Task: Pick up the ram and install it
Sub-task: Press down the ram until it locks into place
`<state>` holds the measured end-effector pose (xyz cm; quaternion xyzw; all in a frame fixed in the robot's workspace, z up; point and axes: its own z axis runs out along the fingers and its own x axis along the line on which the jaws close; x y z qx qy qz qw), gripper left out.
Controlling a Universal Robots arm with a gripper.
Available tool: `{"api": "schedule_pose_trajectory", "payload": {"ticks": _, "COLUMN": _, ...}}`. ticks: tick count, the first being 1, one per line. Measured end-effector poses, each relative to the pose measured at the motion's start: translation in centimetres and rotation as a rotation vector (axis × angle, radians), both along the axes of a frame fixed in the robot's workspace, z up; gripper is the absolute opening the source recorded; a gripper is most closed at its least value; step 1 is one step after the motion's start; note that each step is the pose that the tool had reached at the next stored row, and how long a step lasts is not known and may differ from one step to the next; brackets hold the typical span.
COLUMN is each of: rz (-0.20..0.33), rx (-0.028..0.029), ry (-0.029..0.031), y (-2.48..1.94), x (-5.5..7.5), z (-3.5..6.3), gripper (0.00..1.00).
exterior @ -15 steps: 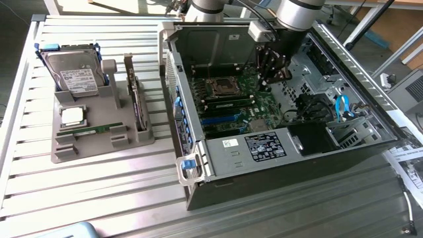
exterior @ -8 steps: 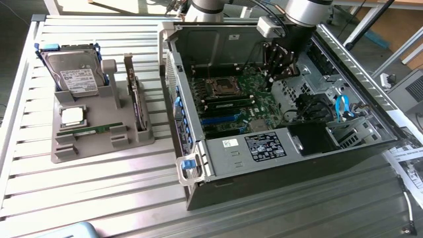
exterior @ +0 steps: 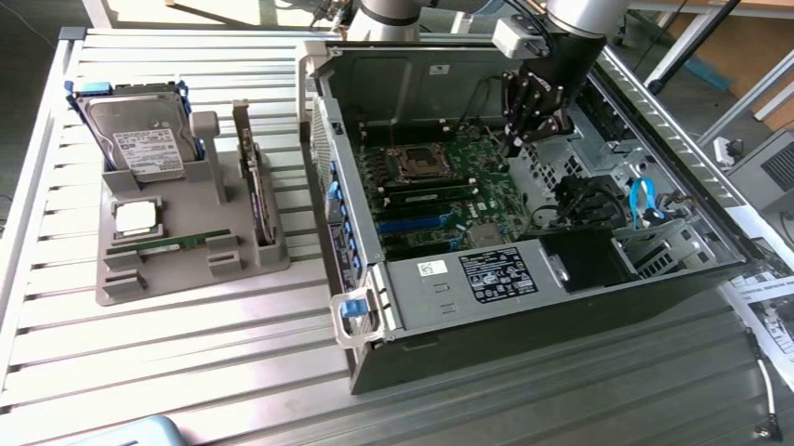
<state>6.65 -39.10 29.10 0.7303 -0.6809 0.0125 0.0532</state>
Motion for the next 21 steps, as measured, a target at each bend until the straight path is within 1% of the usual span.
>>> {"api": "schedule_pose_trajectory", "payload": {"ticks": 16, "rz": -0.001, "rx": -0.0002, "ry": 0.0000, "y": 0.00, "x": 0.00, "z": 0.01, "gripper": 0.11}}
{"api": "schedule_pose_trajectory", "payload": {"ticks": 21, "rz": -0.035, "rx": -0.0002, "ry": 0.0000, "y": -0.03, "x": 0.00, "z": 0.01, "gripper": 0.11}}
